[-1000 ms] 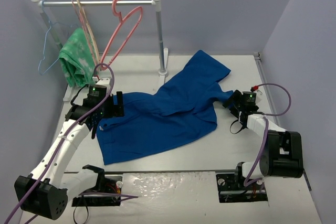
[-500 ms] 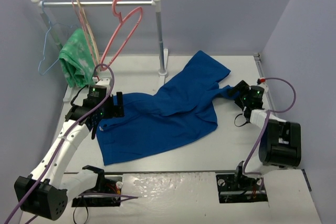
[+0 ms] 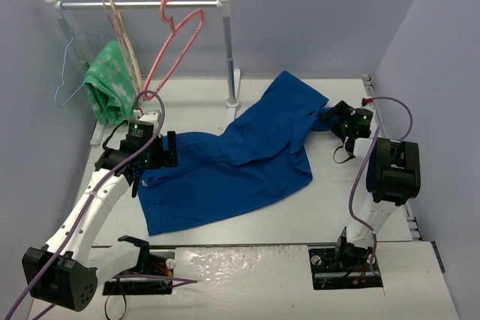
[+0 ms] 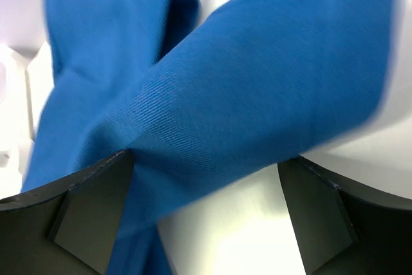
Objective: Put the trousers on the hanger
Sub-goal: Flatten out the trousers at the center of the board.
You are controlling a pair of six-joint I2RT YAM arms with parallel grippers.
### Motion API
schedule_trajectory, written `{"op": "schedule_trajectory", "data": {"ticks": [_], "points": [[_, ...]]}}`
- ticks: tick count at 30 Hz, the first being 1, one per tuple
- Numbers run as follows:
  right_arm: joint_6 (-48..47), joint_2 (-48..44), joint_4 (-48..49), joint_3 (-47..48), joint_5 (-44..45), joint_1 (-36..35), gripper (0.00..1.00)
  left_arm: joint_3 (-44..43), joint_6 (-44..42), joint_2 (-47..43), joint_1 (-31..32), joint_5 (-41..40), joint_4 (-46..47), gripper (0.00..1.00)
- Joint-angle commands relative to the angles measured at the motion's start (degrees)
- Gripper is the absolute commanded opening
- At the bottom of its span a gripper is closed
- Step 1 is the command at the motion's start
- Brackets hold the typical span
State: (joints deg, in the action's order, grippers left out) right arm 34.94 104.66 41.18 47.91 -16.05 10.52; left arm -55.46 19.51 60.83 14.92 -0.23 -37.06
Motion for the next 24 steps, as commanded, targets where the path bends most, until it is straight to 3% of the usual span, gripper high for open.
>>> {"op": "schedule_trajectory", "data": {"ticks": [1, 7, 10, 12, 13, 15, 19, 24], "points": [[-0.77, 3.01, 9.59, 6.37, -4.64, 0.2, 0.91, -0.39, -0.79, 0.39, -0.5, -0.91, 1.64, 0.84], [-0.63, 8.74, 11.56, 11.76, -7.95, -0.01, 0.68, -0.44, -0.87, 1.17, -0.5, -1.06, 1.49, 0.84], [-1.08, 10.13, 11.1, 13.51, -8.01, -0.28, 0.46, -0.45, -0.96, 1.54, -0.5, -1.19, 1.53, 0.84], [-2.24, 9.73, 9.53, 14.46, -7.14, -0.47, 0.25, -0.52, -0.96, 1.77, -0.5, -1.26, 1.46, 0.84], [-3.6, 8.67, 7.58, 15.17, -6.14, -0.59, 0.14, -0.52, -0.96, 1.83, -0.5, -1.26, 1.46, 0.84], [-6.92, 6.67, -1.89, 18.97, -3.74, -1.14, 0.04, -0.53, -0.96, 2.01, -0.43, -1.26, 1.38, 0.84], [-16.27, -0.03, -21.75, 29.12, 9.28, -2.26, 0.0, -0.61, -0.96, 1.92, -0.59, -1.18, 1.46, 0.84], [-18.19, -4.5, -41.57, 39.4, 26.05, -2.0, 0.0, -0.76, -0.88, 1.51, -0.88, -0.83, 1.26, 0.84]]}}
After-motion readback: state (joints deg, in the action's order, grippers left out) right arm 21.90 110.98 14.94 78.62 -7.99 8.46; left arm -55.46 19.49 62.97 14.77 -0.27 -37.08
